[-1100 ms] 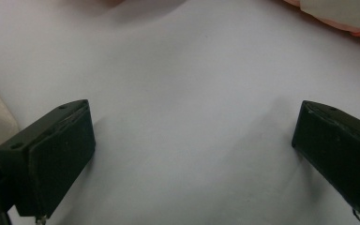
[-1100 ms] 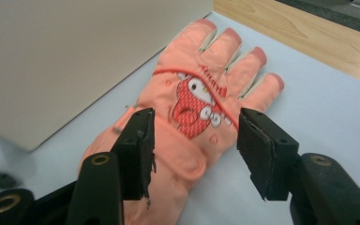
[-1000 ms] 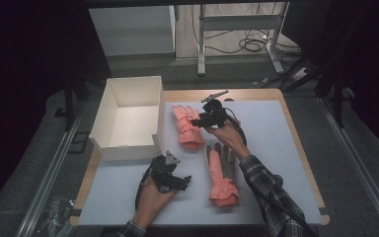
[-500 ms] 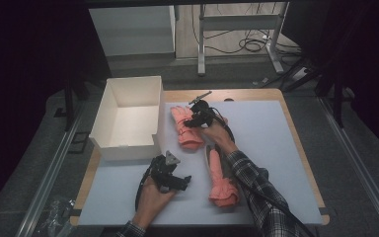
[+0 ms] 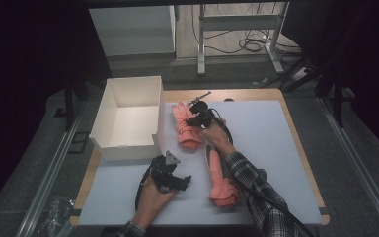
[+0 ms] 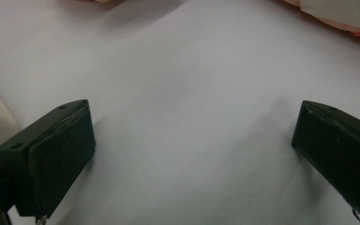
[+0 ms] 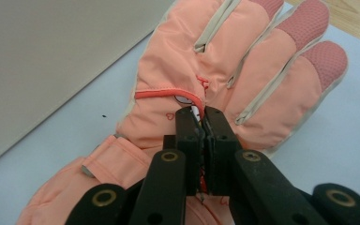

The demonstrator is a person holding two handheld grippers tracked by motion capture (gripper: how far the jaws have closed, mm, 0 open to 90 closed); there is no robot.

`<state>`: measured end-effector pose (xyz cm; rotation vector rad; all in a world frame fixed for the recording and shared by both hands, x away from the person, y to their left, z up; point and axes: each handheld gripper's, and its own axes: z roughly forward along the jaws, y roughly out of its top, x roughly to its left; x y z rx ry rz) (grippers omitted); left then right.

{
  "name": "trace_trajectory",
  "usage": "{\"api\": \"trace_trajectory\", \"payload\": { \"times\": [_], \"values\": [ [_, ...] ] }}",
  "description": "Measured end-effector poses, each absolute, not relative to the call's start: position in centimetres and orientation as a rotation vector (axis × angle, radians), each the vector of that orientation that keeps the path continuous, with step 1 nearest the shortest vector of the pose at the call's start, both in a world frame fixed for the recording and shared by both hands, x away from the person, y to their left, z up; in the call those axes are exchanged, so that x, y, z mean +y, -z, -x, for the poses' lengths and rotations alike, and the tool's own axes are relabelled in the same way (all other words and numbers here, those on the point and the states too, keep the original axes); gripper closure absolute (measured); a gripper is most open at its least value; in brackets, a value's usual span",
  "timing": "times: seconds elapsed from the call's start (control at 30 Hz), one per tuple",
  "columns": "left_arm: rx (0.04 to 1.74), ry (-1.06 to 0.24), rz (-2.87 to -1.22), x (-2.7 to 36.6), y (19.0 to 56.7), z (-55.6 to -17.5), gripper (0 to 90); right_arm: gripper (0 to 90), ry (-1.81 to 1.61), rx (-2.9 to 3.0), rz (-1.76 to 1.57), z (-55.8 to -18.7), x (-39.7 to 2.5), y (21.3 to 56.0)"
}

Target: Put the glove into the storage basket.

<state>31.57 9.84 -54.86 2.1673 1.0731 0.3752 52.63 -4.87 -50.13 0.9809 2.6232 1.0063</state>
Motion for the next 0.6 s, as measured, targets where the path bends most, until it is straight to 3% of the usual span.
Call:
{"api": "trace_trajectory", "payload": {
  "times": [0.6],
  "values": [
    [1.074, -0.375, -2.169, 9.9, 54.9, -31.6, 0.0, 86.5, -1.143, 2.621, -0.996, -51.2, -6.7, 46.2]
  ]
}}
